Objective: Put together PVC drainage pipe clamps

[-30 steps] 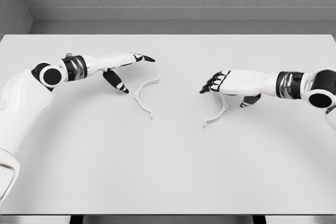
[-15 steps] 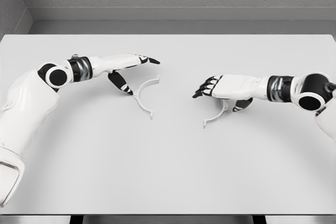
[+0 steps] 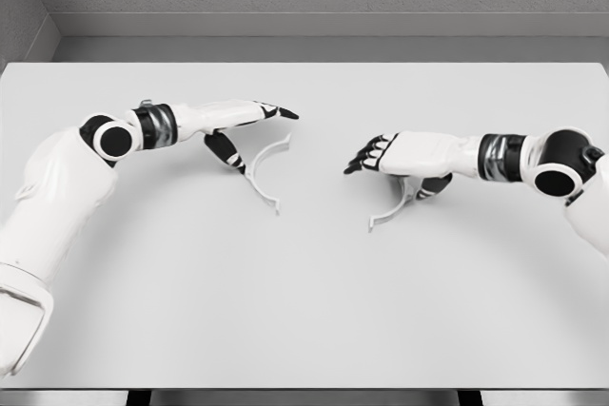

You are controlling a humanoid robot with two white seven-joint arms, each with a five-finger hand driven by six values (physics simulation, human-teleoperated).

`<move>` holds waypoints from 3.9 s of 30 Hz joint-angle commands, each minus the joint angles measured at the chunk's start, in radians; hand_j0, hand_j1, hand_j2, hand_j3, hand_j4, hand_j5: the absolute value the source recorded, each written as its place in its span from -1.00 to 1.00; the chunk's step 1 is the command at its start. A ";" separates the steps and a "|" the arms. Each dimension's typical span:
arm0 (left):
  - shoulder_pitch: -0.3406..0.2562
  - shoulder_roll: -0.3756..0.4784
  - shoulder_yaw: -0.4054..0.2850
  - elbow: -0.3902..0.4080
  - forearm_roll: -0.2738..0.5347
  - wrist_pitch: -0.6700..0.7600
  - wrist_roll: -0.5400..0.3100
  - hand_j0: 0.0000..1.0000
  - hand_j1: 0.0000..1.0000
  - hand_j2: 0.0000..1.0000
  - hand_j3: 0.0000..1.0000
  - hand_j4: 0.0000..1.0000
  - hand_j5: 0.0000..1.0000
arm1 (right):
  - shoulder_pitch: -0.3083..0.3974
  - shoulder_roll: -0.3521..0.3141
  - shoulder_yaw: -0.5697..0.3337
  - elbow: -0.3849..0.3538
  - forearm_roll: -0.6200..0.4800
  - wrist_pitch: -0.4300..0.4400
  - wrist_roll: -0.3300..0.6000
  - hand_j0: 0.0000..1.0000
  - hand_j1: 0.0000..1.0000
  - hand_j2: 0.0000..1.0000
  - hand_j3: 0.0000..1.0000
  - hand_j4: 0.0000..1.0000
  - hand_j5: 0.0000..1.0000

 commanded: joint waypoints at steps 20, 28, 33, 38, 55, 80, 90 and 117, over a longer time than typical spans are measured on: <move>-0.011 -0.020 0.003 -0.003 0.008 0.002 -0.001 1.00 1.00 1.00 1.00 1.00 1.00 | -0.020 0.043 0.022 0.062 0.002 0.002 0.000 1.00 1.00 1.00 1.00 1.00 1.00; -0.011 -0.035 0.001 -0.010 0.008 0.002 -0.001 1.00 1.00 1.00 1.00 1.00 1.00 | -0.028 0.052 0.024 0.062 0.002 0.002 0.000 1.00 1.00 1.00 1.00 1.00 1.00; -0.012 -0.036 0.001 -0.010 0.008 0.002 -0.001 1.00 1.00 1.00 1.00 1.00 1.00 | -0.058 0.047 0.021 0.130 0.002 0.002 0.000 1.00 1.00 1.00 1.00 1.00 1.00; -0.017 -0.056 0.000 -0.010 0.007 0.002 -0.001 1.00 1.00 1.00 1.00 1.00 1.00 | -0.089 0.058 0.022 0.173 0.002 0.002 0.000 1.00 1.00 1.00 1.00 1.00 1.00; -0.023 -0.084 -0.002 -0.012 0.005 0.002 -0.001 1.00 1.00 1.00 1.00 1.00 1.00 | -0.130 0.126 0.070 0.200 0.030 0.002 0.000 1.00 1.00 1.00 1.00 1.00 1.00; -0.075 0.161 0.044 -0.023 0.192 0.002 -0.001 1.00 1.00 1.00 1.00 1.00 1.00 | -0.149 0.149 0.094 0.139 0.028 0.002 0.000 1.00 1.00 1.00 1.00 1.00 1.00; -0.077 0.161 0.044 -0.023 0.192 0.002 -0.001 1.00 1.00 1.00 1.00 1.00 1.00 | -0.146 0.133 0.091 0.194 0.031 0.002 0.000 1.00 1.00 1.00 1.00 1.00 1.00; -0.077 0.160 0.044 -0.023 0.192 0.002 -0.001 1.00 1.00 1.00 1.00 1.00 1.00 | -0.160 0.155 0.121 0.182 0.035 0.002 0.000 1.00 1.00 1.00 1.00 1.00 1.00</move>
